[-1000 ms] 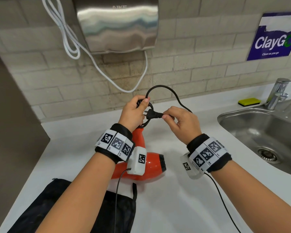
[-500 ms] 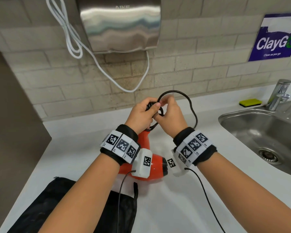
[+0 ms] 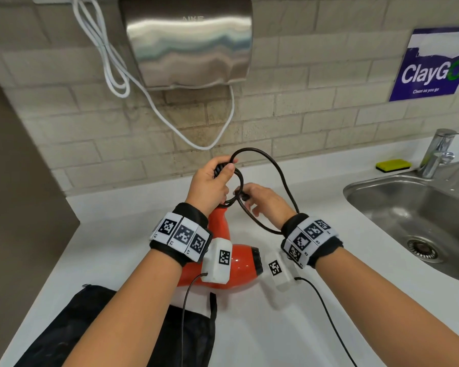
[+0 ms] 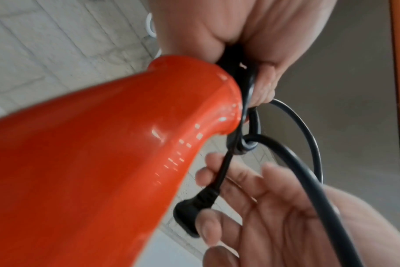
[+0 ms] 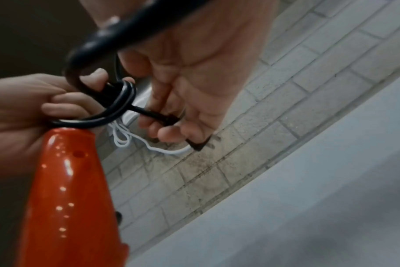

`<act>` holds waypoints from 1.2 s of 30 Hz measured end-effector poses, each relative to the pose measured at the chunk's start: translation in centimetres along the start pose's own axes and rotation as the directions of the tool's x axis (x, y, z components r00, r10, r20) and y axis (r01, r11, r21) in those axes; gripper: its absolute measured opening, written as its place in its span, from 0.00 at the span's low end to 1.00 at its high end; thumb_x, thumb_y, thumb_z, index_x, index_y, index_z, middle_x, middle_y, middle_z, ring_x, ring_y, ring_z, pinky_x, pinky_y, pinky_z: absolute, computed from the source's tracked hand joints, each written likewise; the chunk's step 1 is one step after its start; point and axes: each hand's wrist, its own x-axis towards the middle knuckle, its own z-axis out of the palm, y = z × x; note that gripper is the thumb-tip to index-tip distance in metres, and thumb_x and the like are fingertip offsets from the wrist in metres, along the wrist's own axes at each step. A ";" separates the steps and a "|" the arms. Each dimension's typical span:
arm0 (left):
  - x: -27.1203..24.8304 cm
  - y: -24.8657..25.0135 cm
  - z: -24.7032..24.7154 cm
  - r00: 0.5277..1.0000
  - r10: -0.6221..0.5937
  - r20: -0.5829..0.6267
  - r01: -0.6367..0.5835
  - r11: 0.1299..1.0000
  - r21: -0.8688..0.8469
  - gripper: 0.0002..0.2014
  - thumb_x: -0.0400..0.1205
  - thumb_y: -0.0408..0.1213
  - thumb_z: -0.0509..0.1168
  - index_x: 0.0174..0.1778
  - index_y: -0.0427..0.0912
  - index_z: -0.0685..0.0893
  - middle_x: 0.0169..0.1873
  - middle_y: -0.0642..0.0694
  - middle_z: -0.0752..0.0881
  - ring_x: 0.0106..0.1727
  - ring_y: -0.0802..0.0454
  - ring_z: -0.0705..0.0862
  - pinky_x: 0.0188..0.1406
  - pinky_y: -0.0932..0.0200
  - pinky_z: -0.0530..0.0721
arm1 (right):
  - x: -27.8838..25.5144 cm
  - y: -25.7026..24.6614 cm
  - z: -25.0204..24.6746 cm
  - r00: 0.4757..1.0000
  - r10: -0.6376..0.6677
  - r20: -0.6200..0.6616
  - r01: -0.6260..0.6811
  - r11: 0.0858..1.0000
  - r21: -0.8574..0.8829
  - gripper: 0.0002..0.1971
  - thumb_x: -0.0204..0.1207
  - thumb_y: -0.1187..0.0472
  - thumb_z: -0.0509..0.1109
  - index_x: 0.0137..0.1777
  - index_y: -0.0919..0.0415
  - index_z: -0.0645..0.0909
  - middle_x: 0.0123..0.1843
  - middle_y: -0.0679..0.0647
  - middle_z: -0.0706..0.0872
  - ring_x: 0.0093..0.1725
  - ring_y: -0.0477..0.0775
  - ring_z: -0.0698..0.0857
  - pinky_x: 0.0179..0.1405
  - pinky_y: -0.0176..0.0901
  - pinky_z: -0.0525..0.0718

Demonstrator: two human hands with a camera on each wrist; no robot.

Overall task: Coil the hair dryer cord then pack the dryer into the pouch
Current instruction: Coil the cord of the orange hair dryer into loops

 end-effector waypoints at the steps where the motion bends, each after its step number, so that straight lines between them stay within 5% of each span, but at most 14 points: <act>1: -0.1 0.0 0.0 1.000 0.001 0.007 -0.001 1.000 0.001 0.08 0.83 0.35 0.59 0.47 0.52 0.81 0.29 0.50 0.72 0.14 0.63 0.63 0.13 0.67 0.63 | 0.0 0.0 -0.2 1.000 -0.003 -0.021 0.000 0.994 -0.109 0.12 0.81 0.64 0.55 0.43 0.53 0.79 0.37 0.44 0.79 0.32 0.43 0.76 0.33 0.29 0.73; 5: -0.2 0.1 0.2 1.000 0.004 0.009 -0.004 1.000 -0.002 0.07 0.83 0.34 0.59 0.47 0.51 0.81 0.29 0.50 0.71 0.14 0.62 0.62 0.14 0.66 0.61 | 0.6 -0.4 -0.4 0.988 0.052 -0.145 -0.122 0.841 -0.528 0.10 0.78 0.67 0.61 0.49 0.64 0.84 0.51 0.59 0.86 0.49 0.55 0.83 0.47 0.37 0.75; 7: -0.2 0.0 0.3 1.000 0.008 -0.010 -0.008 1.000 -0.016 0.07 0.83 0.34 0.59 0.49 0.49 0.80 0.28 0.50 0.70 0.13 0.62 0.61 0.13 0.66 0.61 | 0.8 -1.0 -0.5 0.976 0.121 -0.180 -0.203 0.801 -0.563 0.12 0.79 0.64 0.60 0.54 0.63 0.84 0.52 0.61 0.83 0.39 0.55 0.83 0.37 0.36 0.79; 10: 0.0 0.0 0.1 0.998 0.007 -0.057 -0.008 1.000 -0.025 0.06 0.83 0.34 0.59 0.51 0.47 0.80 0.27 0.51 0.71 0.13 0.63 0.62 0.11 0.68 0.62 | -0.2 -2.4 -0.2 0.981 0.106 -0.163 -0.167 0.890 -0.425 0.14 0.82 0.59 0.55 0.60 0.59 0.79 0.48 0.59 0.81 0.24 0.52 0.82 0.16 0.35 0.77; 13: 0.3 -0.2 0.0 0.997 0.005 -0.082 -0.007 1.000 -0.019 0.07 0.83 0.34 0.59 0.48 0.49 0.80 0.28 0.50 0.72 0.13 0.63 0.63 0.11 0.68 0.63 | -1.7 -3.9 -0.7 0.997 0.051 -0.052 -0.067 0.924 -0.378 0.14 0.81 0.52 0.57 0.49 0.61 0.80 0.40 0.61 0.85 0.21 0.52 0.82 0.20 0.41 0.78; 16: 0.5 -0.2 0.1 0.995 -0.005 -0.099 0.003 1.000 -0.016 0.09 0.83 0.35 0.59 0.44 0.53 0.80 0.29 0.50 0.72 0.13 0.63 0.62 0.12 0.67 0.62 | -2.6 -4.4 -1.5 0.987 0.099 0.124 -0.014 0.830 -0.558 0.09 0.79 0.56 0.62 0.53 0.59 0.79 0.40 0.53 0.87 0.21 0.45 0.80 0.25 0.36 0.79; 19: 0.5 -0.1 0.1 0.998 -0.020 -0.065 0.019 1.000 -0.020 0.07 0.84 0.36 0.58 0.46 0.51 0.80 0.28 0.51 0.70 0.13 0.63 0.62 0.13 0.67 0.61 | -2.4 -3.7 -1.7 0.997 -0.061 -0.047 0.018 0.779 -0.627 0.09 0.78 0.58 0.65 0.53 0.59 0.84 0.41 0.51 0.86 0.27 0.39 0.76 0.30 0.29 0.72; 24: 0.0 0.5 0.8 0.997 -0.067 0.041 0.068 0.998 -0.011 0.06 0.84 0.35 0.58 0.50 0.46 0.79 0.28 0.50 0.71 0.12 0.63 0.61 0.12 0.68 0.60 | -1.3 -3.9 0.1 0.921 -0.200 -0.334 -0.029 0.821 -0.571 0.08 0.71 0.56 0.72 0.38 0.61 0.82 0.36 0.55 0.84 0.38 0.53 0.81 0.38 0.41 0.79; 27: 0.0 0.6 0.8 0.996 -0.083 0.036 0.082 0.996 0.016 0.05 0.84 0.36 0.58 0.49 0.45 0.79 0.31 0.49 0.76 0.13 0.64 0.63 0.12 0.68 0.62 | -0.8 -4.7 1.1 0.891 -0.225 -0.394 -0.161 0.655 -0.738 0.13 0.72 0.49 0.68 0.34 0.57 0.74 0.35 0.52 0.82 0.39 0.55 0.82 0.37 0.43 0.77; 29: 0.1 0.5 0.4 0.995 -0.097 0.014 0.096 0.995 0.006 0.06 0.84 0.37 0.57 0.47 0.46 0.79 0.33 0.49 0.77 0.13 0.64 0.63 0.13 0.68 0.61 | -0.8 -4.6 1.3 0.879 -0.307 -0.365 -0.138 0.568 -0.811 0.14 0.73 0.46 0.65 0.36 0.56 0.75 0.40 0.51 0.85 0.41 0.54 0.83 0.35 0.41 0.72; 32: 0.2 0.5 -0.3 0.992 -0.123 -0.003 0.123 0.992 -0.037 0.08 0.85 0.37 0.55 0.43 0.48 0.78 0.33 0.48 0.77 0.13 0.63 0.63 0.14 0.67 0.61 | -1.2 -3.6 1.1 0.736 -0.561 -0.379 -0.023 0.539 -0.842 0.16 0.72 0.43 0.62 0.43 0.56 0.80 0.41 0.50 0.85 0.40 0.55 0.82 0.33 0.38 0.68; 34: 0.1 0.5 -0.4 0.991 -0.131 -0.007 0.131 0.991 -0.041 0.10 0.86 0.36 0.54 0.42 0.48 0.78 0.35 0.49 0.78 0.13 0.63 0.63 0.13 0.68 0.60 | -1.2 -2.6 0.1 0.604 -0.650 -0.461 0.015 0.587 -0.809 0.17 0.73 0.48 0.57 0.50 0.59 0.80 0.48 0.54 0.84 0.47 0.55 0.79 0.41 0.39 0.68; 36: 0.0 0.6 -0.3 0.991 -0.134 -0.009 0.133 0.990 -0.045 0.10 0.86 0.36 0.53 0.42 0.47 0.77 0.36 0.49 0.78 0.13 0.63 0.62 0.13 0.68 0.60 | -1.1 -1.3 -0.9 0.597 -0.560 -0.574 0.061 0.746 -0.664 0.16 0.77 0.57 0.55 0.59 0.63 0.76 0.56 0.56 0.80 0.54 0.53 0.75 0.52 0.37 0.67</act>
